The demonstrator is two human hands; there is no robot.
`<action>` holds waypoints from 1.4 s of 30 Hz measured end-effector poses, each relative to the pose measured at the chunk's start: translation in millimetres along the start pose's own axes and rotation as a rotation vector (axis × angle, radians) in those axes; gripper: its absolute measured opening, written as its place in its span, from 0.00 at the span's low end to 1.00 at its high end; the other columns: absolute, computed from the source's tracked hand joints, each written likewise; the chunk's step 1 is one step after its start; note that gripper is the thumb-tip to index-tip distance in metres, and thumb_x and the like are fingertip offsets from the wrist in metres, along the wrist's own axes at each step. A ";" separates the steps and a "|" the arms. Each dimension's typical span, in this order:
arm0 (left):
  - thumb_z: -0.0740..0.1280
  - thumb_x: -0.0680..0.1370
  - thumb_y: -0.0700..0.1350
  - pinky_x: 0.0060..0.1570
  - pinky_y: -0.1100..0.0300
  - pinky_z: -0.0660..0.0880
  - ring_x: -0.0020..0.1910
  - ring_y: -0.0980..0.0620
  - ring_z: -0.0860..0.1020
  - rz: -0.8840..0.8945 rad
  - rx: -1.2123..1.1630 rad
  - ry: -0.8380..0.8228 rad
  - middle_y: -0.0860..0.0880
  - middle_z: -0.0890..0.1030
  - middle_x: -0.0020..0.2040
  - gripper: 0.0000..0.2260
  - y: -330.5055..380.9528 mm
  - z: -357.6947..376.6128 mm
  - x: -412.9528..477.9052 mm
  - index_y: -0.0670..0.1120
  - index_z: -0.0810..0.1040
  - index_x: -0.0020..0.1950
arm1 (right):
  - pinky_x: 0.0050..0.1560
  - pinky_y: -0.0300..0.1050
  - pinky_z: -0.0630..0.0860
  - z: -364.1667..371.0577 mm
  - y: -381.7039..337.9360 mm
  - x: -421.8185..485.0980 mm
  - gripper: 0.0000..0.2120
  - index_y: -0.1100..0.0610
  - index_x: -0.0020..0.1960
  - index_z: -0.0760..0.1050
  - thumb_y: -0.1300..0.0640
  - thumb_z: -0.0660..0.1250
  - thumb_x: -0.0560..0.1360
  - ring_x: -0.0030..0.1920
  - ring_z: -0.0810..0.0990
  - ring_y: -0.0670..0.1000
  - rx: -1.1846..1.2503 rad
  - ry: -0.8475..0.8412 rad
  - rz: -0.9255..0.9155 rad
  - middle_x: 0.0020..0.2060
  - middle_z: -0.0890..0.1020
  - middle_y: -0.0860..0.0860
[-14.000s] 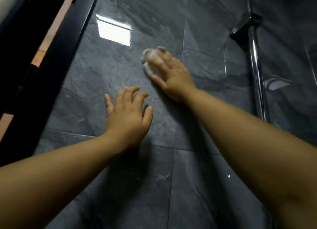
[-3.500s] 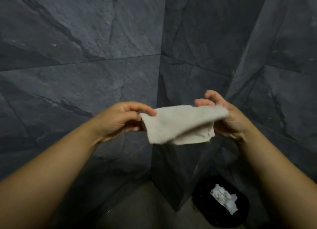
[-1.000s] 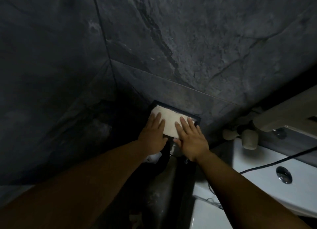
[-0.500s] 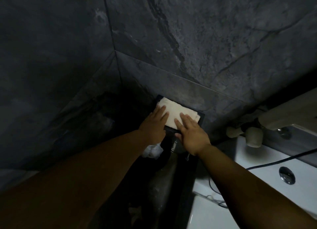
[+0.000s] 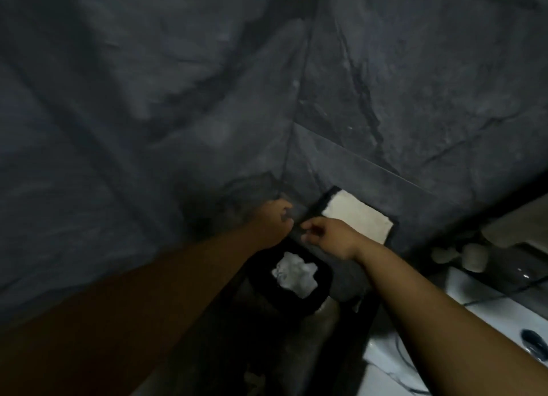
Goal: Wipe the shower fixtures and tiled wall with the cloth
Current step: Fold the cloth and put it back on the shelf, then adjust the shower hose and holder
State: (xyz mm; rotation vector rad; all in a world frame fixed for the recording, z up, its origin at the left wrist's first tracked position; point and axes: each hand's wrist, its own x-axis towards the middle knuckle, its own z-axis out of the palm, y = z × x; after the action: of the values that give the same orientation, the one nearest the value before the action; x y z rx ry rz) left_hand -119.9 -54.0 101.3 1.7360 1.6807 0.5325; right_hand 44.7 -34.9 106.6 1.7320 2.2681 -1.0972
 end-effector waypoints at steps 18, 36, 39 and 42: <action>0.65 0.77 0.48 0.65 0.62 0.63 0.68 0.47 0.69 -0.791 0.005 0.790 0.43 0.68 0.70 0.24 -174.5 -284.6 -548.2 0.44 0.65 0.72 | 0.53 0.36 0.70 237.6 -519.6 -179.2 0.18 0.55 0.67 0.70 0.55 0.64 0.78 0.56 0.72 0.44 -0.012 -0.554 -0.948 0.59 0.75 0.49; 0.69 0.74 0.47 0.60 0.52 0.73 0.58 0.40 0.76 -1.628 -0.070 1.782 0.39 0.74 0.63 0.22 -140.8 -251.2 -857.9 0.46 0.71 0.67 | 0.41 0.39 0.74 453.3 -743.3 -386.7 0.07 0.49 0.56 0.73 0.54 0.62 0.79 0.49 0.75 0.47 -0.138 -1.280 -1.271 0.54 0.76 0.48; 0.67 0.75 0.46 0.57 0.55 0.73 0.58 0.41 0.76 -1.648 -0.160 1.928 0.41 0.72 0.66 0.22 -139.3 -235.2 -887.7 0.46 0.69 0.68 | 0.41 0.39 0.74 481.3 -750.1 -424.6 0.07 0.50 0.56 0.73 0.53 0.62 0.79 0.49 0.74 0.47 -0.196 -1.331 -1.297 0.54 0.76 0.48; 0.65 0.76 0.44 0.62 0.53 0.70 0.62 0.42 0.73 -1.625 -0.242 2.018 0.40 0.70 0.67 0.22 -148.0 -223.3 -916.2 0.44 0.67 0.70 | 0.40 0.39 0.74 508.1 -754.0 -462.1 0.12 0.52 0.62 0.71 0.54 0.63 0.79 0.49 0.74 0.47 -0.178 -1.369 -1.313 0.54 0.75 0.48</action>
State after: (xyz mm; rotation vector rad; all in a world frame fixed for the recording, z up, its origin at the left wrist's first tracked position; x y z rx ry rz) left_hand -465.9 -922.7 293.4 -1.4258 2.9059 1.4964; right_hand -620.7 -780.0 312.1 -0.7994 1.9911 -1.3438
